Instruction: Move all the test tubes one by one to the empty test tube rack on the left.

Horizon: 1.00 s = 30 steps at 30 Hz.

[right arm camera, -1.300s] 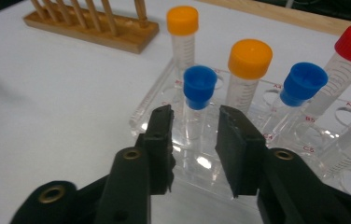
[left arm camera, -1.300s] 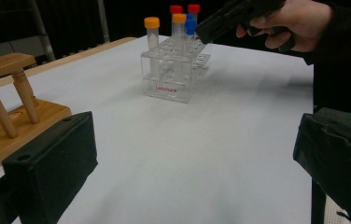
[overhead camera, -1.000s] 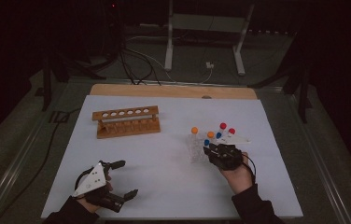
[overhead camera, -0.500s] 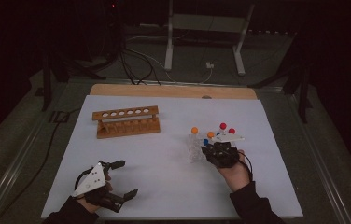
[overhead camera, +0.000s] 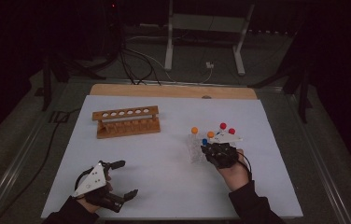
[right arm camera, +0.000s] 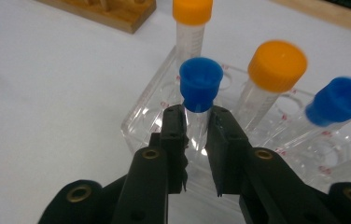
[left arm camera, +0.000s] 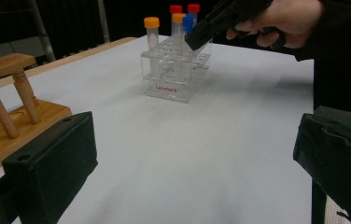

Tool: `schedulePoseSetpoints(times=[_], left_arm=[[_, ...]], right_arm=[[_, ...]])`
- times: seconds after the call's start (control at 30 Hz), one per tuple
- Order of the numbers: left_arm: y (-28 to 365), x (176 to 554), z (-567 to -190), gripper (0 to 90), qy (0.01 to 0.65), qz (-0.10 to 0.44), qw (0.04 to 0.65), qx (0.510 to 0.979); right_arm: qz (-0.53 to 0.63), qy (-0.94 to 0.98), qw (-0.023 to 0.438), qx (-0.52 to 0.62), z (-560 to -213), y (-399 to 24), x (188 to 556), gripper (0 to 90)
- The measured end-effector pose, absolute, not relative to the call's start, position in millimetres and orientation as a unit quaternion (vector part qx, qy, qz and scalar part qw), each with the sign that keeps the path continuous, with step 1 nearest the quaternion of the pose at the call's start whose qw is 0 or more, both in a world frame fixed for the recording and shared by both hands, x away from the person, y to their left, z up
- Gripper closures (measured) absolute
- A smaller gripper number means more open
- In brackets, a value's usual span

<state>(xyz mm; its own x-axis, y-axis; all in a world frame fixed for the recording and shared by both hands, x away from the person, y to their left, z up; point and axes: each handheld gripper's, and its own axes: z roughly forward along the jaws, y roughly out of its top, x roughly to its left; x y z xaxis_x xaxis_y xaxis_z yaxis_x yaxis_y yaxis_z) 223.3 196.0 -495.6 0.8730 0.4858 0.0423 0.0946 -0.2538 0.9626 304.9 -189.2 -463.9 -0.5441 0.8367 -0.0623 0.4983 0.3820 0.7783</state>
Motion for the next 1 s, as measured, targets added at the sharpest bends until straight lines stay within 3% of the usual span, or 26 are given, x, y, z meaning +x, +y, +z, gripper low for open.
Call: schedulePoseSetpoints(times=[0.57, 1.0], left_arm=[[194, 224, -496, 0.4, 0.188, 0.166, 0.578, 0.776], [187, 224, -482, 0.4, 0.205, 0.144, 0.582, 0.774]], right_arm=[[0.425, 0.775, 0.271, 0.381, -416, -199, 278, 77.1], [0.456, 0.793, 0.234, 0.330, -407, -174, 259, 77.1]])
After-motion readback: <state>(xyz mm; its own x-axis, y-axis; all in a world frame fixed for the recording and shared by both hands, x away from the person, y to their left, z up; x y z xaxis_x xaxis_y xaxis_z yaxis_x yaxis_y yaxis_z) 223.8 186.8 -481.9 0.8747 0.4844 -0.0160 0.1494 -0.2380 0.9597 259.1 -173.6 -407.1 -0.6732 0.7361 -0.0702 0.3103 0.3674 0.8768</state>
